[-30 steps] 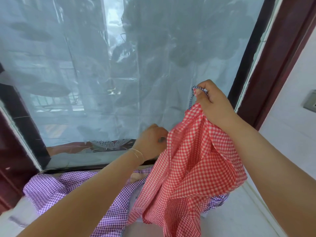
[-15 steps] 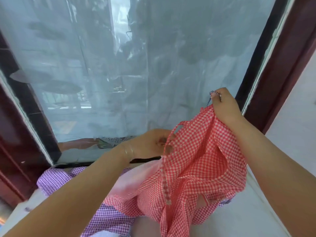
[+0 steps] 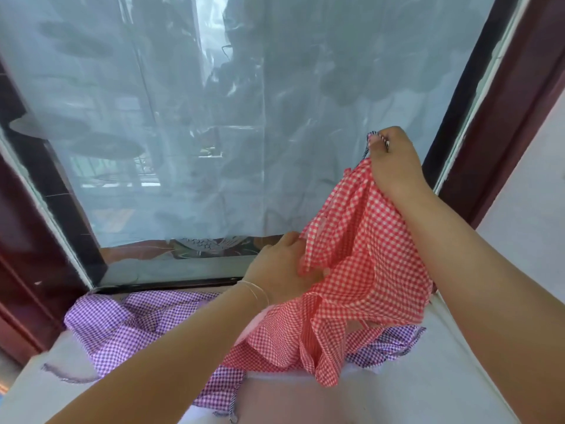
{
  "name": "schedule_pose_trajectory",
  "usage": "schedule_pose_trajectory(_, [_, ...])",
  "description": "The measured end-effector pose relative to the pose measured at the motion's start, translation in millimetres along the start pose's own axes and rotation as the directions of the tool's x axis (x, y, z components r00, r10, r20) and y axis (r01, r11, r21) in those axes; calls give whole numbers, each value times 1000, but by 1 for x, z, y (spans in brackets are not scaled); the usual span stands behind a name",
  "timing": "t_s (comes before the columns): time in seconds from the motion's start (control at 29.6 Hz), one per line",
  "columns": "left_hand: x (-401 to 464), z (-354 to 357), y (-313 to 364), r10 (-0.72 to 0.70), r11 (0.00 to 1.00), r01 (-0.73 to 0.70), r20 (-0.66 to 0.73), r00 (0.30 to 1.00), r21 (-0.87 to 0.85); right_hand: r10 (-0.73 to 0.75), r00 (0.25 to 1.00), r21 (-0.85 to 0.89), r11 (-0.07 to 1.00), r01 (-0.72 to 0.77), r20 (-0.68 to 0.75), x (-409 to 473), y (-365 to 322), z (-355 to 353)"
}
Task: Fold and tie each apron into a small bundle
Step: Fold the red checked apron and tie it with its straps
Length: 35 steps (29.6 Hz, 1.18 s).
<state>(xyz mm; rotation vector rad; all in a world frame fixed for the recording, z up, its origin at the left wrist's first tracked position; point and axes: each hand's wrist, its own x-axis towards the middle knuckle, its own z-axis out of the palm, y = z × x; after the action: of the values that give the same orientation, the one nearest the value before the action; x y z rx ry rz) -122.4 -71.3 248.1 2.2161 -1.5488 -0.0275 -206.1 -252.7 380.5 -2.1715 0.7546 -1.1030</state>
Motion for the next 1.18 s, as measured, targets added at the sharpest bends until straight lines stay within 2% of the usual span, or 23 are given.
schedule_pose_trajectory(0.14, [6, 7, -10, -46, 984, 62, -100, 994, 168, -6, 1000, -32, 999, 5, -12, 1, -1, 0])
schedule_pose_trajectory(0.3, [6, -1, -38, -144, 941, 142, -16, 989, 306, -38, 999, -106, 993, 42, 38, -5, 6, -2])
schedule_pose_trajectory(0.34, [8, -6, -43, -155, 929, 166, -58, 986, 332, -47, 998, -111, 993, 51, 41, -7, 8, -1])
schedule_pose_trajectory(0.41, [11, -25, -54, -121, 911, 212, -261, 958, 353, -74, 997, -114, 991, 75, 15, -10, 13, -1])
schedule_pose_trajectory(0.47, [12, -52, -64, -33, 917, 220, -486, 873, 332, -96, 994, -105, 990, 90, -47, -11, 19, -4])
schedule_pose_trajectory(0.54, [13, -73, -74, 57, 921, 186, -591, 805, 341, -81, 991, -74, 995, 73, -108, -9, 22, -8])
schedule_pose_trajectory(0.71, [10, -66, -79, -3, 907, 165, -386, 922, 388, -78, 980, -8, 997, 78, -186, -3, 19, -14])
schedule_pose_trajectory(0.88, [6, -55, -81, -215, 886, 351, -404, 889, 302, -179, 970, -120, 980, 160, -166, -4, 10, -14])
schedule_pose_trajectory(0.95, [8, -60, -82, -236, 881, 372, -412, 880, 291, -200, 961, -143, 974, 174, -190, -4, 8, -16])
schedule_pose_trajectory(1.08, [1, -51, -92, -242, 874, 305, -204, 949, 380, -180, 947, -119, 981, 154, -264, 2, 7, -27])
schedule_pose_trajectory(1.18, [-12, -33, -104, -262, 858, 268, -75, 962, 438, -179, 944, -164, 977, 136, -277, 5, 15, -33])
